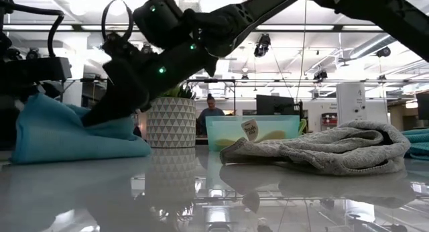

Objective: Fold microfiber towels
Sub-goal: Fold the left blue microfiber cloth

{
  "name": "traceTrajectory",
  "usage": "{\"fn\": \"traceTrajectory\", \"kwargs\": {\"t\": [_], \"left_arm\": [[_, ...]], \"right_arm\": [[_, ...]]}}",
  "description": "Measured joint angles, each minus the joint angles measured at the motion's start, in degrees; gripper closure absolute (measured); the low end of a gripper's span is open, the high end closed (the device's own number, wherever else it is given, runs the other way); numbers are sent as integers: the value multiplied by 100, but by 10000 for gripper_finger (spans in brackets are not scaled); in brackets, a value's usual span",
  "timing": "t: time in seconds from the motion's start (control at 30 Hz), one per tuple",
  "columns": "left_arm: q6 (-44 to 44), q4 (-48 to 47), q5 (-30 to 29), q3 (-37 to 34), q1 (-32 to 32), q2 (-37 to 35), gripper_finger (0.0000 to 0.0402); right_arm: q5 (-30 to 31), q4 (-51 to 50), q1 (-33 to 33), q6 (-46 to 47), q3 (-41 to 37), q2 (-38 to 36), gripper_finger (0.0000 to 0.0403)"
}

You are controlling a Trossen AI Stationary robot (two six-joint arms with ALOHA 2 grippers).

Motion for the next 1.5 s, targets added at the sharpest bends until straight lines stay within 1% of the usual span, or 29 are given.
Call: {"fn": "traceTrajectory", "kwargs": {"t": [0.13, 0.27, 0.4, 0.5, 0.63, 0.77, 0.9, 0.97, 1.07, 1.2, 1.27, 1.5], "left_arm": [[1, -30, 26, 18, 0, -15, 197], [3, -371, 125, 198, 0, -121, 197], [-8, -1295, 252, 605, 0, -210, 197], [-38, -2016, 416, 977, 0, -236, 197], [-45, -2646, 573, 1464, 0, -243, 197], [-45, -3112, 612, 1960, -4, -238, 197], [-38, -3370, 621, 2482, -4, -238, 197], [-30, -3302, 613, 2641, -4, -238, 197], [-51, -2929, 485, 2626, -4, -226, 197], [-55, -2126, 155, 2243, -2, -72, 197], [-200, -2060, 126, 2066, 4, 71, 197], [-1126, -2113, 122, 1447, 4, 630, 197]], "right_arm": [[-1, -74, -6, 44, 79, 79, 341], [-19, -32, -18, 64, 74, 58, 298], [-12, -65, -60, 132, 111, 57, 260], [-2, -51, -90, 176, 112, 48, 239], [1, -39, -134, 283, 112, 48, 222], [4, -27, -173, 288, 114, 27, 218], [5, 17, -205, 269, 114, 27, 222], [5, 50, -217, 246, 114, 27, 223], [7, 56, -221, 232, 114, 24, 225], [6, 76, -216, 230, 114, 24, 223], [7, 75, -216, 230, 114, 20, 223], [5, -71, -216, 176, 114, -131, 223]]}}
